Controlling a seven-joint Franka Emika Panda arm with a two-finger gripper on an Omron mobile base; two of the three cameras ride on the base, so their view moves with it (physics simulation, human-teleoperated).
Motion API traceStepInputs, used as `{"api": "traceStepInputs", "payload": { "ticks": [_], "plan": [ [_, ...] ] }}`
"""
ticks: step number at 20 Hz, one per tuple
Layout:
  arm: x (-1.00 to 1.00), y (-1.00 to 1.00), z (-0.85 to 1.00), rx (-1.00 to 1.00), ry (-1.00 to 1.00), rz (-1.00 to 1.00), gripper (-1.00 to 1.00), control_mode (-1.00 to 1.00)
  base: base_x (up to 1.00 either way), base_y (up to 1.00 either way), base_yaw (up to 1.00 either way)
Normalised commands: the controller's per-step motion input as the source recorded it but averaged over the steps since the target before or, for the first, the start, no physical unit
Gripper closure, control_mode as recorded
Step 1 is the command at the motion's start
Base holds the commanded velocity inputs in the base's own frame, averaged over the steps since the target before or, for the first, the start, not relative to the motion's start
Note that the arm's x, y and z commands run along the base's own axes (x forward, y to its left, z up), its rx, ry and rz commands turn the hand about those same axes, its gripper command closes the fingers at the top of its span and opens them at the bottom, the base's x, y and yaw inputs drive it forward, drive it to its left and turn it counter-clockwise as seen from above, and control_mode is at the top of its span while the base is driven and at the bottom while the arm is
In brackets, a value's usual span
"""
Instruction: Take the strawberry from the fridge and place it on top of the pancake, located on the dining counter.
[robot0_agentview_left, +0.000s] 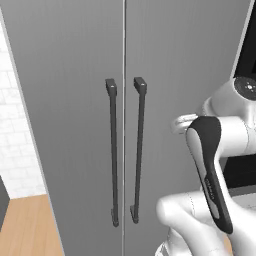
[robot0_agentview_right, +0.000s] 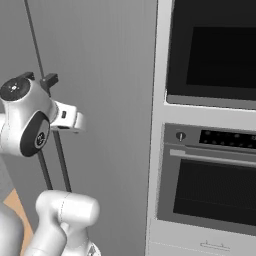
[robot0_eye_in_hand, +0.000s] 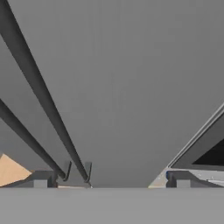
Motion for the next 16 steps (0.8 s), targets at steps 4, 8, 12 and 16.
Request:
{"api": "traceStepInputs", "payload": {
  "ticks": [4,8,12,16],
  "plan": [
    [-0.43,0.0,0.33,0.0,-0.14,0.0,-1.0,-1.0,0.0,0.0,0.0],
    [-0.57,0.0,0.24,0.0,-0.05,0.0,-1.0,-1.0,0.0,0.0,0.0],
    [-0.54,0.01,0.16,0.0,0.0,0.0,-1.0,-1.0,0.0,0.0,0.0],
    [-0.03,0.22,0.02,0.0,0.02,0.0,-1.0,-1.0,0.0,0.0,0.0]
  ]
}}
